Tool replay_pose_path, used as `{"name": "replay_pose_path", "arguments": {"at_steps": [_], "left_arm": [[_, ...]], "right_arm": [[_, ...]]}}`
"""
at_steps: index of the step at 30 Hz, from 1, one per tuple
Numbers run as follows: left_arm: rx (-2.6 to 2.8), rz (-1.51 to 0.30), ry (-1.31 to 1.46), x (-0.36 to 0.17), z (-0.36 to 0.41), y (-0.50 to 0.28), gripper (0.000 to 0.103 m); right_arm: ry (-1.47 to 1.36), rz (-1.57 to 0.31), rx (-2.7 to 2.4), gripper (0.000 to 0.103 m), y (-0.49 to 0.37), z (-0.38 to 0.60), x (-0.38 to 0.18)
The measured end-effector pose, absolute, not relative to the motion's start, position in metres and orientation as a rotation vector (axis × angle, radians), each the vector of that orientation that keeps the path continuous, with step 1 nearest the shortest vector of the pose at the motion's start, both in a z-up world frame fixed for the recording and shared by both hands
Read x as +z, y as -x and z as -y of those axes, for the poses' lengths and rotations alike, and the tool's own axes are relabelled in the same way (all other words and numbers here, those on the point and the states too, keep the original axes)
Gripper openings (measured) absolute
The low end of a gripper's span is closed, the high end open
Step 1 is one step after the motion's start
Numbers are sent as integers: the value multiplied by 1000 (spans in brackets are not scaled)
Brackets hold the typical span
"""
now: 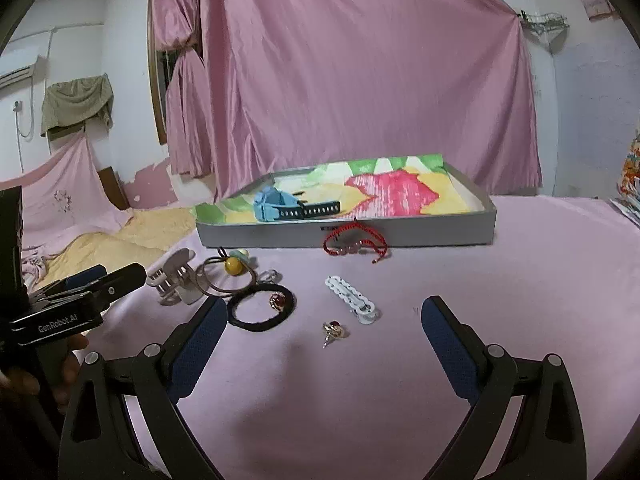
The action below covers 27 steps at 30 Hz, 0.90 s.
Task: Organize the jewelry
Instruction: 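Grasp the beige clip holder with the left gripper while the right grasps the gold earring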
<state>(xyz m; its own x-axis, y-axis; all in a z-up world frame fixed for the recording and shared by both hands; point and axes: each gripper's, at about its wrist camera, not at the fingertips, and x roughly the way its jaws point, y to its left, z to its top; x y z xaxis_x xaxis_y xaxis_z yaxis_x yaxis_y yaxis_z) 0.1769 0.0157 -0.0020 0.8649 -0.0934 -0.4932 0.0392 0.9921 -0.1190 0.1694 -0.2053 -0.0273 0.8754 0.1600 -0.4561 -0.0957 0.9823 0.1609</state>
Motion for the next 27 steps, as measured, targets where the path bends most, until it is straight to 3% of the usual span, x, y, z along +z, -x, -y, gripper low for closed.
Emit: {"name": "replay_pose_path", "arguments": {"at_steps": [7,9,13,18,23,25,27], "left_arm": [[-70,-602,110,-6,-13,-193,102],[-73,-622,112,-6,-12,-197,102],[-92,-675,126,-9,-12,-207,102],[-107,-739,154,-12,-12,-218,87],[-116,-773,160,-13,-8,-226,79],[-115,-765,159,-12,-6,-228,78],[-112,-774,154,-13,-3,-231,66]], "right_arm": [[-121,-564,144,93,-183,199,-33],[-117,-579,149,75,-185,198,-35],[-112,-637,151,58,-194,195,-42],[-118,-685,144,38,-202,194,-46],[-100,-692,131,38,-203,190,-45],[-97,-691,128,33,-204,189,-45],[-97,-691,124,29,-203,189,-45]]}}
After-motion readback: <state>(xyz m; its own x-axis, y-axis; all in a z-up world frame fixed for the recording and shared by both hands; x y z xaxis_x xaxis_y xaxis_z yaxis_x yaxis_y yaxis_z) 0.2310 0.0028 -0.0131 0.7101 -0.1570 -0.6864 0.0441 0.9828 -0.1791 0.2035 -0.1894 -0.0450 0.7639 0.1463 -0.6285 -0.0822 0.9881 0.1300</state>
